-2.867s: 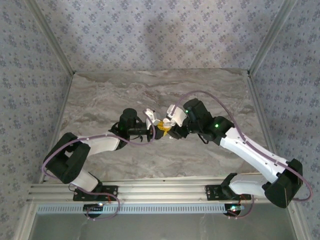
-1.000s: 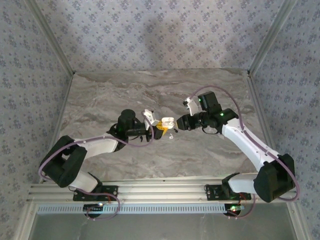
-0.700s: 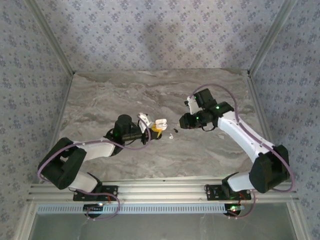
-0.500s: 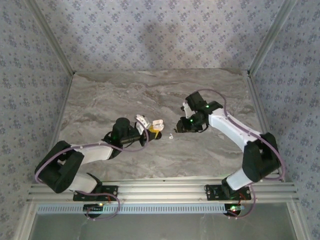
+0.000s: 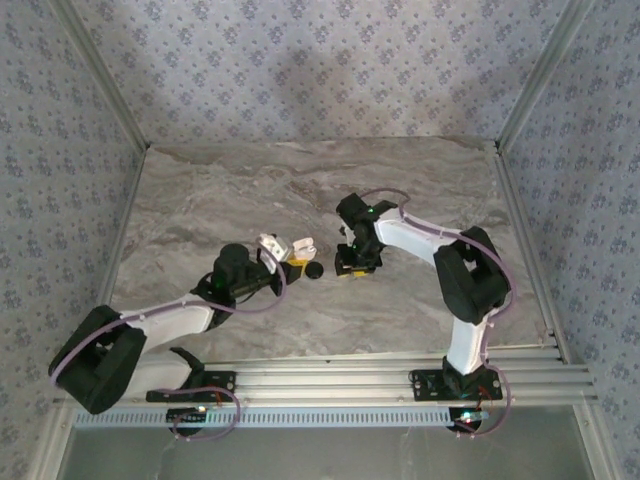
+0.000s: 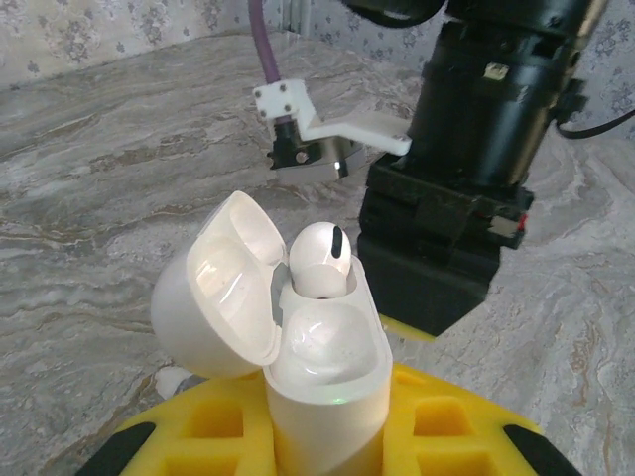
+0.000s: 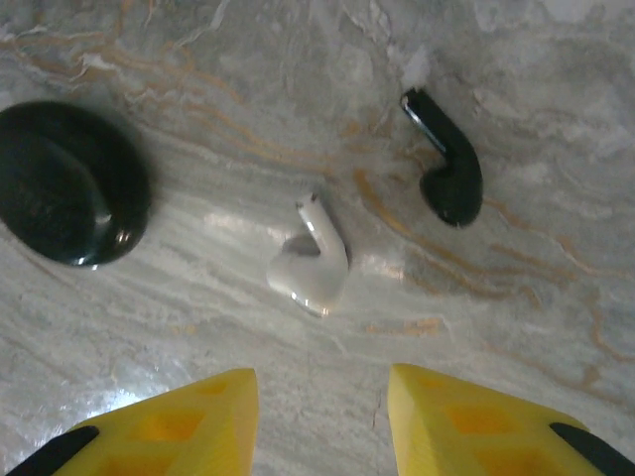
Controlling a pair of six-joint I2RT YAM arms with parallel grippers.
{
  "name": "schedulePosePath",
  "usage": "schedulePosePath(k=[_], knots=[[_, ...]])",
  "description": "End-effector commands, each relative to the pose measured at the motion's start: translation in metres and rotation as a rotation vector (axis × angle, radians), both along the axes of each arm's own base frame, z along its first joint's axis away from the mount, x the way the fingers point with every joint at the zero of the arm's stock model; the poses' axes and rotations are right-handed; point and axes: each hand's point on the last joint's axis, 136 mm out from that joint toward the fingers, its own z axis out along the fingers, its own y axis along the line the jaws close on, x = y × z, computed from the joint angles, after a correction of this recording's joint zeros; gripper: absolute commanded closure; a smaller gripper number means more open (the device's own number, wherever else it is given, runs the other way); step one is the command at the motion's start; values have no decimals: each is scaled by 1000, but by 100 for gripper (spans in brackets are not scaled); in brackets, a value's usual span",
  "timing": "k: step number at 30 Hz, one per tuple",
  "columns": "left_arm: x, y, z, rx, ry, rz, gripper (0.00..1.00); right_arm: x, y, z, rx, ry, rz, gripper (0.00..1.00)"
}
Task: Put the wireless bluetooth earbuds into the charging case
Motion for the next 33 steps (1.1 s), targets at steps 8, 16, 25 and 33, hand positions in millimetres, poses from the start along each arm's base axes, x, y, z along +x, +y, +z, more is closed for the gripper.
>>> schedulePosePath(k=[8, 16, 25, 33], knots=[[-1, 7, 7, -6, -26, 21, 84, 14, 12, -16, -5, 15, -5, 62], [-1, 7, 10, -14, -36, 22, 84, 15, 12, -28, -19, 33, 7, 64], [0, 7, 9, -5, -35, 24, 84, 11, 8, -26, -31, 40, 40, 74], [1, 5, 9, -3, -33, 18, 84, -6, 3, -7, -11, 44, 195, 76]])
